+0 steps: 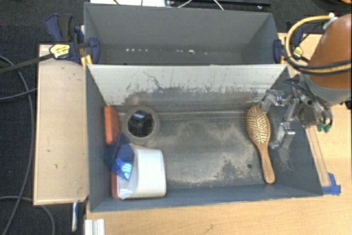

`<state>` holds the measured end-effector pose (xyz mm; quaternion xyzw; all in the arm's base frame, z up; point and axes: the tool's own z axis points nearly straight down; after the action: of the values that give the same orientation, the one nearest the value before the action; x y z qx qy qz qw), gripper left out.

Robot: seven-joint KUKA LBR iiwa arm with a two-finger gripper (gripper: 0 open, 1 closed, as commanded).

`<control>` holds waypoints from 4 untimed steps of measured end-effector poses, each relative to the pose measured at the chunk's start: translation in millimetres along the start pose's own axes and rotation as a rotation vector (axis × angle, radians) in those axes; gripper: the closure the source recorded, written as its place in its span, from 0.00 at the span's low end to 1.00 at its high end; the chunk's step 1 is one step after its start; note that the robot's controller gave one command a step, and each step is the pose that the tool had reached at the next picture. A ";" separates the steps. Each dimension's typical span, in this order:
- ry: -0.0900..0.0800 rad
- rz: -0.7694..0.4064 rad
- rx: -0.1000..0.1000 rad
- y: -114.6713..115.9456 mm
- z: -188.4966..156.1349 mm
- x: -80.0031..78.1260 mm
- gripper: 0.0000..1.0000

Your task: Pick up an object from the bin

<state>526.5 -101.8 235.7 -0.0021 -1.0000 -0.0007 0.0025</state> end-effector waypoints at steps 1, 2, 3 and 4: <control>-0.009 -0.006 0.002 0.6 -4.7 -1.5 0.00; -0.008 -0.587 0.004 -38.4 62.2 -49.4 0.00; -0.006 0.049 -0.001 -37.7 75.0 -42.6 0.00; -0.004 -0.351 0.001 -39.9 97.9 -43.9 0.00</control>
Offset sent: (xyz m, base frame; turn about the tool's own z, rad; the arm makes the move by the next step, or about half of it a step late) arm 0.0541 -0.0449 -0.0757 -0.6750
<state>569.8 -141.8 137.5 0.1727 -0.9850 -0.0008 0.0002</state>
